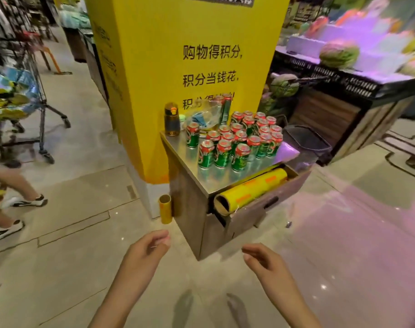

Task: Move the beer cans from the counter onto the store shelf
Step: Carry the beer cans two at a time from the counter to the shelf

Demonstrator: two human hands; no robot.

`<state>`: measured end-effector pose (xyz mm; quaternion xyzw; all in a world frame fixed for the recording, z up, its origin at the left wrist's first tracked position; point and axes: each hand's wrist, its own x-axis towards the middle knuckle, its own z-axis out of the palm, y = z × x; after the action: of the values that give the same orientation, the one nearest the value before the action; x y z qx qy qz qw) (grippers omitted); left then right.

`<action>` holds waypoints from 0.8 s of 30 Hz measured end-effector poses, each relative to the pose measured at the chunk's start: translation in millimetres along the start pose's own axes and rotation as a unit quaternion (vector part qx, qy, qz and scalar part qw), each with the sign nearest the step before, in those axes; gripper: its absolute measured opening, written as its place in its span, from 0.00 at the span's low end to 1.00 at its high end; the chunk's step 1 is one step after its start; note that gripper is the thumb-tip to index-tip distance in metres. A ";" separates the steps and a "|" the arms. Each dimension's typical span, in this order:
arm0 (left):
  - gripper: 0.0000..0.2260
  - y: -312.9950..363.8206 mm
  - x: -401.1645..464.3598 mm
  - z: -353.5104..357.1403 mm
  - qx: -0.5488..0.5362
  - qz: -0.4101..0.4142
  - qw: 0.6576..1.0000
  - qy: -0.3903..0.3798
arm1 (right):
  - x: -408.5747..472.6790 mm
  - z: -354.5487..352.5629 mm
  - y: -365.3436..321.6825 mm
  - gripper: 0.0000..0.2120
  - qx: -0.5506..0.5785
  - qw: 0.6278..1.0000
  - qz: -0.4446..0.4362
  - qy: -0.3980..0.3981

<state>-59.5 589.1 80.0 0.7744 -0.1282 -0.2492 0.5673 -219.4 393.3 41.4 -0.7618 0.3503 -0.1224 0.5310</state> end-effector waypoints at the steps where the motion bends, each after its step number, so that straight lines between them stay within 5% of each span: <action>1: 0.08 4.0 10.4 4.5 0.004 -0.002 1.000 0.003 | 10.8 -9.1 0.7 0.07 0.006 1.000 0.001 0.005; 10: 0.06 54.4 146.0 78.6 0.007 -0.005 1.000 0.023 | 160.9 -98.9 -21.9 0.08 0.055 0.997 -0.053 0.020; 24: 0.08 183.5 319.5 307.4 0.006 0.066 0.997 -0.037 | 363.9 -263.3 2.3 0.06 0.061 0.997 -0.049 0.022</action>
<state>61.9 125.5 104.7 0.7580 -0.2019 -0.2388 0.5724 -103.6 -39.1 78.8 -0.7417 0.3159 -0.1862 0.5616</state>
